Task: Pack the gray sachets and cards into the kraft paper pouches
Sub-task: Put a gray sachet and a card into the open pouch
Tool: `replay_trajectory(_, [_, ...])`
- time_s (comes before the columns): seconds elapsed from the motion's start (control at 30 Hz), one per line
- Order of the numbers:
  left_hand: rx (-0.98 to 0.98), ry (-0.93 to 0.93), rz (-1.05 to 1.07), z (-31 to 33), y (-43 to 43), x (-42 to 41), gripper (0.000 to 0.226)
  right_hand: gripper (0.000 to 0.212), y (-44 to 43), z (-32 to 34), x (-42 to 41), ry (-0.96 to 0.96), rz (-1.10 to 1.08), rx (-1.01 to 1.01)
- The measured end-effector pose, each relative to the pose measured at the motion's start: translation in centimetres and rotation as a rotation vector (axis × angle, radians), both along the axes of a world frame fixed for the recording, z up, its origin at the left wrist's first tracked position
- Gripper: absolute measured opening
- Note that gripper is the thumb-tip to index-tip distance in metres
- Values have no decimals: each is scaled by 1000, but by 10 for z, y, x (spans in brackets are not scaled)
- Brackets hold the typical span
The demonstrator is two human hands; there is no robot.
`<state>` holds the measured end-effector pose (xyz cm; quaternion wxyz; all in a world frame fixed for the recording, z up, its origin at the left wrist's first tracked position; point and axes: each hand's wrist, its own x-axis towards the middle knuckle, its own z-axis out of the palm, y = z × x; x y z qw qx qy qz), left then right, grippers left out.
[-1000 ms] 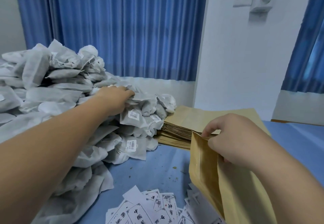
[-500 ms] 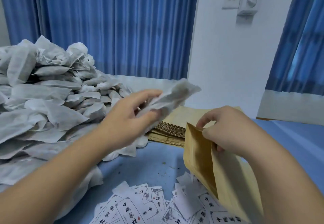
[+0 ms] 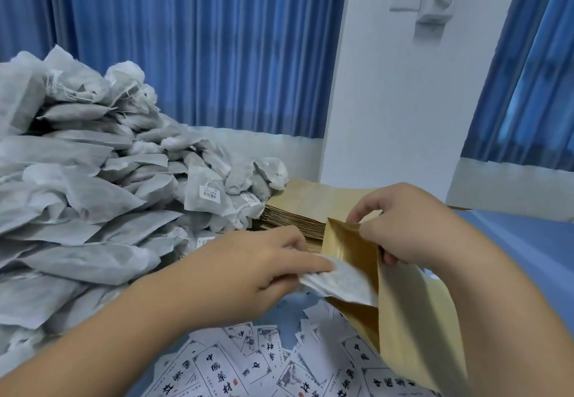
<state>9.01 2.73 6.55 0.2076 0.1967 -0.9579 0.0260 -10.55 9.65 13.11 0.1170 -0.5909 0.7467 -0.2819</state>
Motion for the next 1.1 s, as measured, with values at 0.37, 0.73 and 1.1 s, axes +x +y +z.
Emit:
replay_trajectory(0.37, [90, -2, -45, 41, 19, -47, 25, 27, -5, -5, 0, 16, 10, -27])
replay_trajectory(0.73, [169, 361, 187, 17, 33, -69, 24, 30, -7, -6, -12, 22, -11, -60])
replay_trajectory(1.1, [255, -30, -155, 20, 41, -65, 13, 29, -4, -5, -12, -72, -7, -76])
